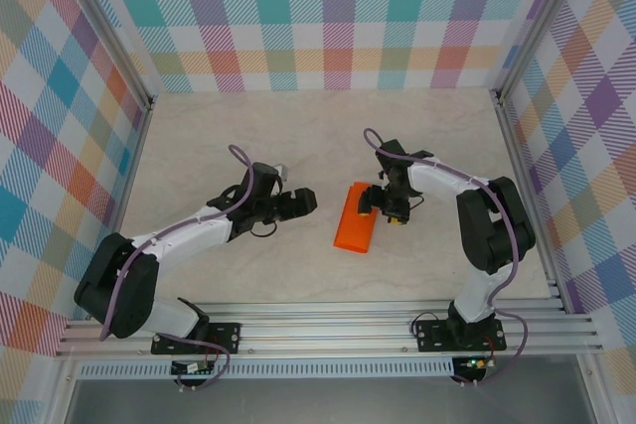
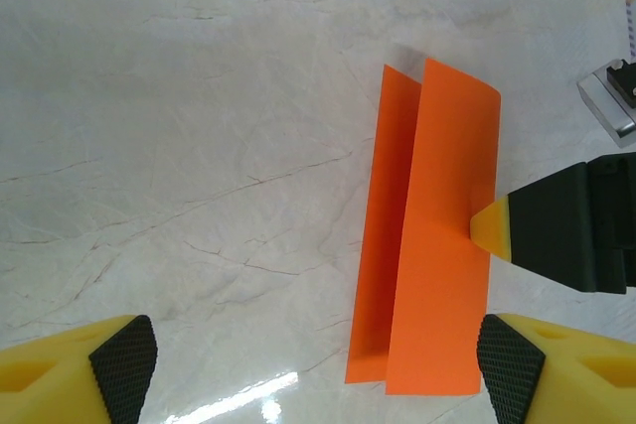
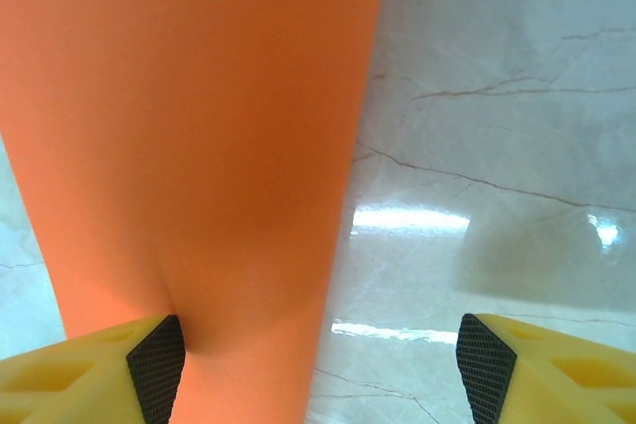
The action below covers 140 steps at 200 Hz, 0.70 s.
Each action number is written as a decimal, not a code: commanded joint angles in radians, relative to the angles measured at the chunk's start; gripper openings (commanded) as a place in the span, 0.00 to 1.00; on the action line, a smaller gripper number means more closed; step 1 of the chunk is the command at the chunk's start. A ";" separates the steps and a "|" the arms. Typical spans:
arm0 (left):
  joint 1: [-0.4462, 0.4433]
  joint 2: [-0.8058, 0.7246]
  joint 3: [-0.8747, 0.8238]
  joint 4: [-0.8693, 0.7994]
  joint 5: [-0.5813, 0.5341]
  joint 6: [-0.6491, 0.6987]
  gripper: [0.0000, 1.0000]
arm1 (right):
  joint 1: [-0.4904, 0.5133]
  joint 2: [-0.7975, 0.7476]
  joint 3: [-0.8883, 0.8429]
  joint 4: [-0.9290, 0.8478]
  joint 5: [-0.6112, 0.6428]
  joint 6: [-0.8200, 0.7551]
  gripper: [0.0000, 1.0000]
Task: Fold a paper plane with a square sheet of paper (pick it up from the middle)
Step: Fold a square sheet of paper at the center of the table.
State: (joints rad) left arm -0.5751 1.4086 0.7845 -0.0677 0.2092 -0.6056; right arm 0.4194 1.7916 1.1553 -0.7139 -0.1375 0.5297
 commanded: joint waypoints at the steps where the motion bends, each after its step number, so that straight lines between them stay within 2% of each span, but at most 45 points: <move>1: -0.019 0.020 0.036 0.021 0.012 0.005 0.85 | -0.005 0.009 -0.010 -0.003 -0.008 -0.023 0.76; 34: -0.021 0.039 0.043 0.020 0.009 0.010 0.82 | -0.007 0.033 0.005 -0.011 -0.024 -0.057 0.77; 140: -0.022 0.066 0.045 0.038 0.023 0.013 0.75 | -0.015 0.059 0.025 0.040 -0.097 0.004 0.79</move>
State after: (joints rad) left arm -0.5804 1.4635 0.8032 -0.0486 0.2165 -0.6056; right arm 0.4072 1.8233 1.1538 -0.6788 -0.2043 0.5186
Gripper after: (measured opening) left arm 0.753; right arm 0.787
